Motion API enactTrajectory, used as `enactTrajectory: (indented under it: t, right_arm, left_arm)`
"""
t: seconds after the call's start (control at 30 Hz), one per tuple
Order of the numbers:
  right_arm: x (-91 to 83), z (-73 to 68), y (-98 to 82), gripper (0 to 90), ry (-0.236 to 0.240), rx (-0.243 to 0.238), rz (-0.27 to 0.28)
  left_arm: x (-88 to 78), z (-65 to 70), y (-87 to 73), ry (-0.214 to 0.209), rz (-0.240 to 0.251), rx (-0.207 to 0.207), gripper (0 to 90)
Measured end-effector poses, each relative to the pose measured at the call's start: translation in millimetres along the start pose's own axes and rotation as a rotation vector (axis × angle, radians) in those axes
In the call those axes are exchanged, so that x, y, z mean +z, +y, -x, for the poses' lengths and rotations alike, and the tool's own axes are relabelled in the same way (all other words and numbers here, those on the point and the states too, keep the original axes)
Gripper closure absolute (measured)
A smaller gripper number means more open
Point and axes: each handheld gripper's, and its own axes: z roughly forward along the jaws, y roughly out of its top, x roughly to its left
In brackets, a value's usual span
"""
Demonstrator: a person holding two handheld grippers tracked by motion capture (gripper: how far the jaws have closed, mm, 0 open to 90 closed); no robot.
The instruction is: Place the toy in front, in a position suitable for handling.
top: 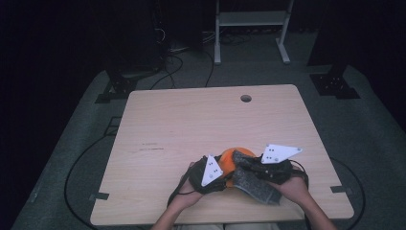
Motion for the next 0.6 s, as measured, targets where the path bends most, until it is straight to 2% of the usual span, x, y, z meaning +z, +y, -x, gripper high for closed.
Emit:
enactTrajectory:
  t: [0.03,0.13,0.17,0.23,0.43,0.5,0.6]
  right_arm:
    - [3.0,1.3,-0.6,80.4,0.007,0.007,0.001]
    - [10.2,-2.8,-1.2,80.4,0.010,-0.003,-0.012]
    - [11.6,-4.2,-1.6,80.4,0.009,-0.008,-0.012]
    - [10.3,-2.2,-4.0,80.4,0.003,0.000,-0.003]
    - [-4.2,16.2,-25.6,80.4,-0.032,0.076,-0.008]
    - [-10.3,21.3,-32.9,80.3,-0.053,0.096,-0.021]
    - [-15.7,26.3,-37.5,80.3,-0.054,0.128,-0.020]
  left_arm:
    - [0.1,-2.1,-2.2,-0.016,0.005,-0.032,37.8]
    - [2.4,-9.4,-3.6,-0.062,0.007,-0.170,23.8]
    - [2.5,-10.5,-4.7,-0.055,0.007,-0.178,24.1]
    - [3.2,-9.0,-6.3,-0.036,0.005,-0.150,32.3]
    - [2.2,-8.1,-11.4,-0.033,-0.002,-0.127,34.0]
    - [1.4,-8.9,-13.2,-0.038,-0.004,-0.131,34.1]
    - [2.7,-10.4,-14.1,-0.052,-0.005,-0.137,35.0]
